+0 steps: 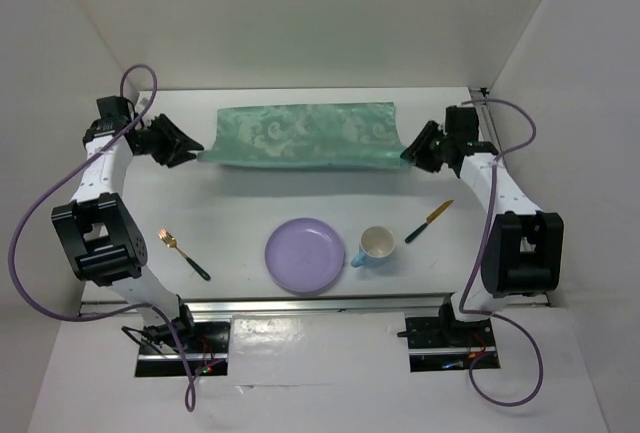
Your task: Set the dinner table for one person
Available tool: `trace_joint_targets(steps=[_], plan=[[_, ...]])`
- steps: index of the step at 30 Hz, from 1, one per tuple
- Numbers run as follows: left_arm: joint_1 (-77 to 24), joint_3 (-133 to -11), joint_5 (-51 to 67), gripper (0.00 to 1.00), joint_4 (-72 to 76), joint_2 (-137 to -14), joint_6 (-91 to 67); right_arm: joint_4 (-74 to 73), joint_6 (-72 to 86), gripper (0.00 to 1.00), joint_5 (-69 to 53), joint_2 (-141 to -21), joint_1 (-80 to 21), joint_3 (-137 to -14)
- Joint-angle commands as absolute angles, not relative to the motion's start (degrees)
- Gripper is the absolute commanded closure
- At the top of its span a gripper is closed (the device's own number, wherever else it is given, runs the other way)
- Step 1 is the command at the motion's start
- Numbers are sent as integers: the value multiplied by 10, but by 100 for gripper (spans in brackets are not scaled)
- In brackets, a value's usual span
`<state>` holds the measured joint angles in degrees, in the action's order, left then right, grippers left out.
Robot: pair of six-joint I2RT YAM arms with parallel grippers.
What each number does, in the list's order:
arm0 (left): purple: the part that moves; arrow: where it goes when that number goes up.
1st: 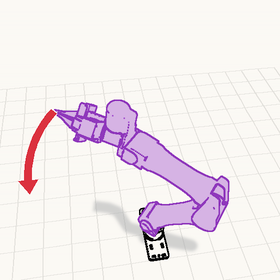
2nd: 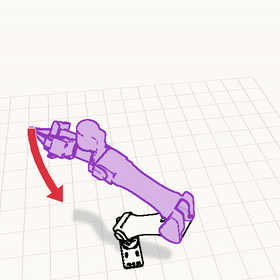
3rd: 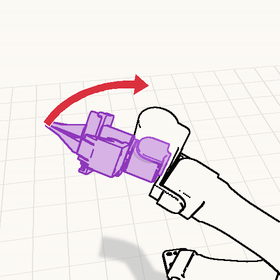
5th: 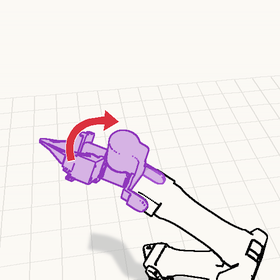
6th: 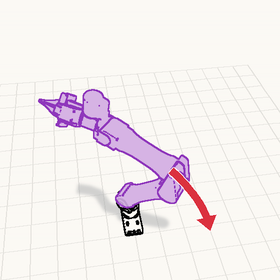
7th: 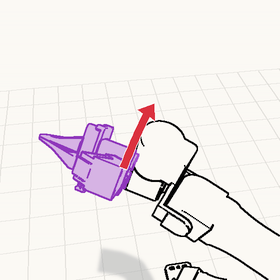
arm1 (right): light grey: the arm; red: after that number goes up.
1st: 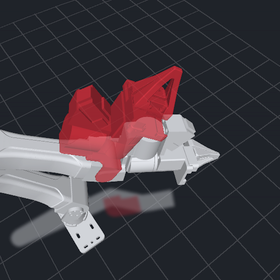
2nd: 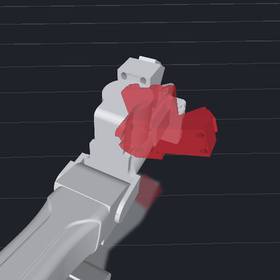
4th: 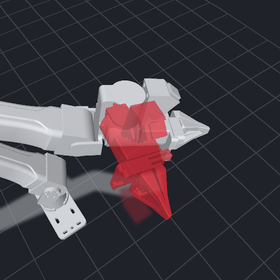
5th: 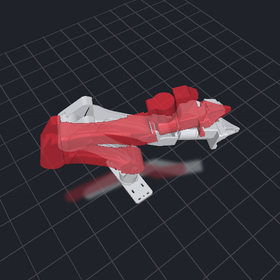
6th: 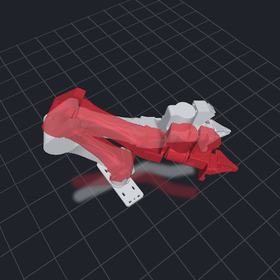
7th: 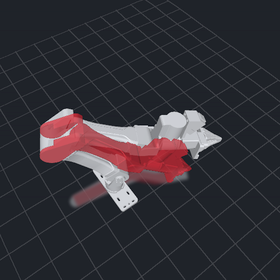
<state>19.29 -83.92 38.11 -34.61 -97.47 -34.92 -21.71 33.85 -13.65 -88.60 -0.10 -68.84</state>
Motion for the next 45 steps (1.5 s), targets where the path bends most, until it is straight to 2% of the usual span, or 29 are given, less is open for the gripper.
trace_joint_targets(steps=[1,2,3,4,7,9,10,11,12,13,14,15,16,17,22,28,38,45], plan=[[205,-795,343,43,-358,-925,-303,-177,334,47,-141,-840,7,-627],[205,-790,323,31,-370,-925,-292,-189,317,22,-141,-833,7,-618],[205,-799,307,24,-386,-925,-285,-219,312,15,-134,-833,7,-611],[205,-808,292,16,-402,-925,-279,-232,307,12,-124,-825,7,-603],[205,-838,273,16,-429,-938,-266,-256,289,7,-95,-814,7,-603],[195,-843,274,27,-419,-946,-266,-256,289,7,-95,-814,7,-616],[182,-848,280,33,-414,-954,-266,-240,289,14,-109,-831,7,-633],[174,-848,280,64,-414,-977,-273,-234,289,19,-119,-843,0,-643],[154,-861,280,77,-400,-991,-273,-229,289,29,-126,-859,-5,-656],[144,-867,280,87,-400,-1008,-283,-229,289,51,-132,-903,-20,-689],[133,-881,261,100,-400,-1046,-294,-229,289,67,-132,-930,-28,-710],[112,-889,261,100,-394,-1066,-294,-237,289,80,-138,-955,-36,-730],[101,-898,250,100,-394,-1084,-301,-237,289,87,-143,-1002,-48,-763],[92,-906,242,100,-394,-1102,-301,-244,289,98,-143,-1023,-48,-778],[51,-918,213,100,-387,-1172,-326,-244,306,100,-156,-1114,-71,-819],[51,-887,201,100,-404,-1193,-319,-235,306,100,-133,-1121,-89,-771],[56,-781,177,100,-391,-1173,-308,-221,318,100,-99,-1074,-89,-649],[61,-749,145,100,-391,-1150,-302,-215,323,100,-92,-1019,-89,-578]])
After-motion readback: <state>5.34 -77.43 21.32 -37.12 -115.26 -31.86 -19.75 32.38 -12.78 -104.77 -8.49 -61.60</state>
